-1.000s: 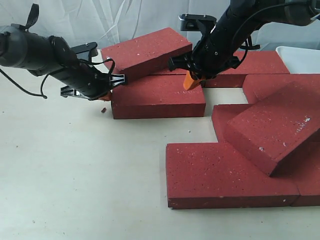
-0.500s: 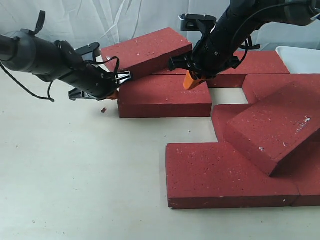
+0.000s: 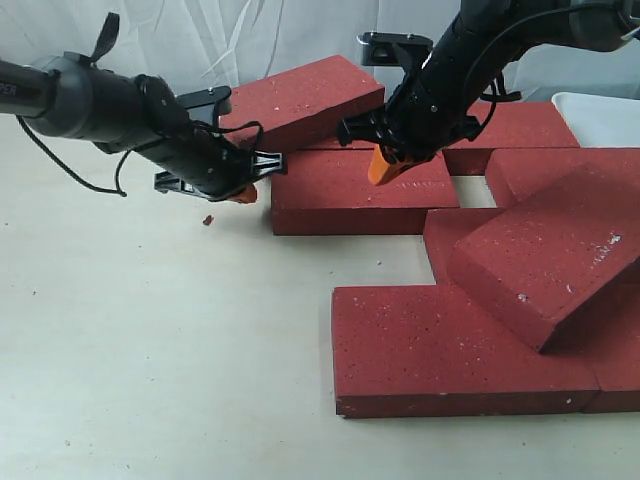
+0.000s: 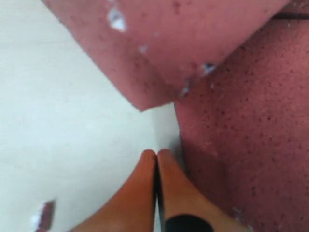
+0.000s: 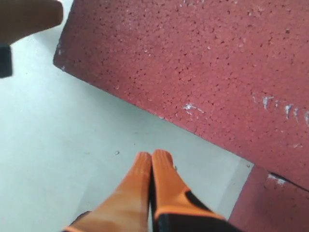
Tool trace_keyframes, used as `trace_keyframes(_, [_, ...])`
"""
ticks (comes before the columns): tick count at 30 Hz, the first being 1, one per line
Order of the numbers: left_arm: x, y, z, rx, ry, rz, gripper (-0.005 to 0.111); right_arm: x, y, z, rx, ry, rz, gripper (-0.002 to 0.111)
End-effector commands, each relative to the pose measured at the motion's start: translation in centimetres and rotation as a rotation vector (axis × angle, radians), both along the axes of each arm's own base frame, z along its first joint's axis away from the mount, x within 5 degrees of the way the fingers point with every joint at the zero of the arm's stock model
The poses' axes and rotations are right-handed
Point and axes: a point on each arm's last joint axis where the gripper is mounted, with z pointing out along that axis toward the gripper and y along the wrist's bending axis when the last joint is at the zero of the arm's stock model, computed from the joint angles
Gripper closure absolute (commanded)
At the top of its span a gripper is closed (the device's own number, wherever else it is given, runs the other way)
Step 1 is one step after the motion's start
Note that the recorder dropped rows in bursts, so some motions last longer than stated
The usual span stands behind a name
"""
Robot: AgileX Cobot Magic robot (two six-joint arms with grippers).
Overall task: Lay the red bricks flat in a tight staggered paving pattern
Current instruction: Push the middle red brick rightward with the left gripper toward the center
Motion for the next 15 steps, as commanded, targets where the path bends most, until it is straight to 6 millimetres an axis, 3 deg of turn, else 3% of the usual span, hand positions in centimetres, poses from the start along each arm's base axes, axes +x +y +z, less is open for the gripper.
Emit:
trace_keyframes(1, [-0.2, 1.3, 2.2, 0.089, -0.021, -0.093, 0.107, 0.0, -0.2, 0.2, -0.007, 0.004, 0.010, 0.109])
trace_keyframes(8, [-0.6, -0.2, 0.1, 0.021, 0.053, -0.039, 0.107, 0.0, -0.2, 0.2, -0.007, 0.004, 0.010, 0.109])
trace_keyframes(15, [-0.6, -2.5, -0.3, -0.008, 0.035, -0.052, 0.107, 0.0, -0.2, 0.2, -0.007, 0.004, 0.010, 0.109])
